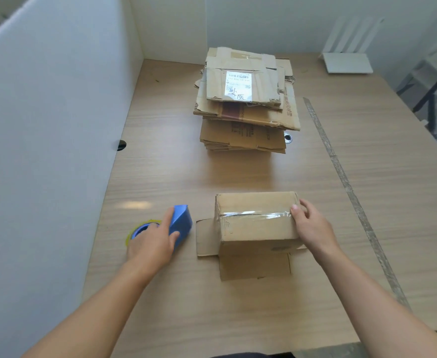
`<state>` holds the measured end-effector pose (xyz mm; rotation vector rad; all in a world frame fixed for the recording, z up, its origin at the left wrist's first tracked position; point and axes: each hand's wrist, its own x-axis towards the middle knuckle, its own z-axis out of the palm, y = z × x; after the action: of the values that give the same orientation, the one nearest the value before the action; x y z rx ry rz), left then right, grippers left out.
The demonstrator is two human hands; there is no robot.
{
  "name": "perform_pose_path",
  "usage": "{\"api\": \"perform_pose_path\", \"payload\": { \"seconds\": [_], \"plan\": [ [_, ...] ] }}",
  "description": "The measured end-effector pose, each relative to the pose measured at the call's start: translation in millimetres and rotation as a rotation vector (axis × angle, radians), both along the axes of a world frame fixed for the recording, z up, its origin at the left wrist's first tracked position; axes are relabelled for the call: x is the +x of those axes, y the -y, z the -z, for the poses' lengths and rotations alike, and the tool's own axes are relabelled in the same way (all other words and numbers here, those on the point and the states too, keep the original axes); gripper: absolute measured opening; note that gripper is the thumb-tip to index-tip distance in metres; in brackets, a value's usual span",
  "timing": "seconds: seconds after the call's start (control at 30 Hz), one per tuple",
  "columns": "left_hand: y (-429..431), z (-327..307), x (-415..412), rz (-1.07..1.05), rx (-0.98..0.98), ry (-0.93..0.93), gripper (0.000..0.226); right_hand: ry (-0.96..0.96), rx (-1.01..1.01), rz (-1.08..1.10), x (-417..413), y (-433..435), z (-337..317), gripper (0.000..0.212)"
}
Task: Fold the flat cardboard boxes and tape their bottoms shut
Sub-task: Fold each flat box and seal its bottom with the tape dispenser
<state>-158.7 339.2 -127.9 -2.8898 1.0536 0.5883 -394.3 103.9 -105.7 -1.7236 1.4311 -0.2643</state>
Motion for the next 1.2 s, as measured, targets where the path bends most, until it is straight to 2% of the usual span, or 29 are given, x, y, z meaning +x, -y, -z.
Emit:
{"api": "perform_pose_path", "payload": {
  "seconds": [0.1,0.2,0.3,0.37,0.4,0.47,0.53,0.57,0.63,0.73,0.83,0.93,1.07,1.2],
  "plan": [
    [-20,18,-1,-0.044,-0.006,-0.033,0.071,0.087,0.072,-0.046,3,-1,1,0.059],
    [-25,26,-5,-0.042,-0.028,-0.051,0.073,0.067,0.083,-0.087,5,-8,4,0.046],
    [-20,17,-7,-0.12,-0.008,-0.093,0.067,0.054,0.142,-0.072,6,-9,10,0.041],
    [-11,1,-12,-0.167,-0.13,-0.046,0.059,0.047,0.189,-0.05,8,-10,12,0.05],
    [-3,-9,-18,-0.191,-0.266,-0.079,0.057,0.029,0.184,-0.038,9,-10,13,0.052],
    [21,-25,-35,-0.258,-0.492,-0.307,0.062,-0.022,0.14,-0.022,14,-12,12,0.048],
    [49,-35,-53,-0.355,-0.51,-0.55,0.068,-0.081,0.106,-0.006,21,-17,11,0.045],
    [61,-33,-61,-0.393,-0.499,-0.601,0.062,-0.105,0.11,0.0,23,-20,8,0.044],
    [79,-31,-74,-0.455,-0.526,-0.603,0.052,-0.117,0.144,0.011,26,-25,5,0.054],
    [86,-27,-84,-0.483,-0.587,-0.511,0.044,-0.09,0.163,0.034,23,-31,5,0.073],
    [80,-25,-80,-0.433,-0.627,-0.509,0.026,-0.064,0.102,0.03,20,-33,12,0.058],
    [72,-21,-69,-0.388,-0.631,-0.533,0.026,0.023,0.067,0.042,16,-32,14,0.045],
    [60,-9,-51,-0.405,-0.71,-0.747,0.024,0.119,0.052,0.045,8,-26,18,0.039],
    [56,-7,-52,-0.482,-0.801,-0.944,0.031,0.151,0.147,0.101,6,-22,24,0.051]
  ]
}}
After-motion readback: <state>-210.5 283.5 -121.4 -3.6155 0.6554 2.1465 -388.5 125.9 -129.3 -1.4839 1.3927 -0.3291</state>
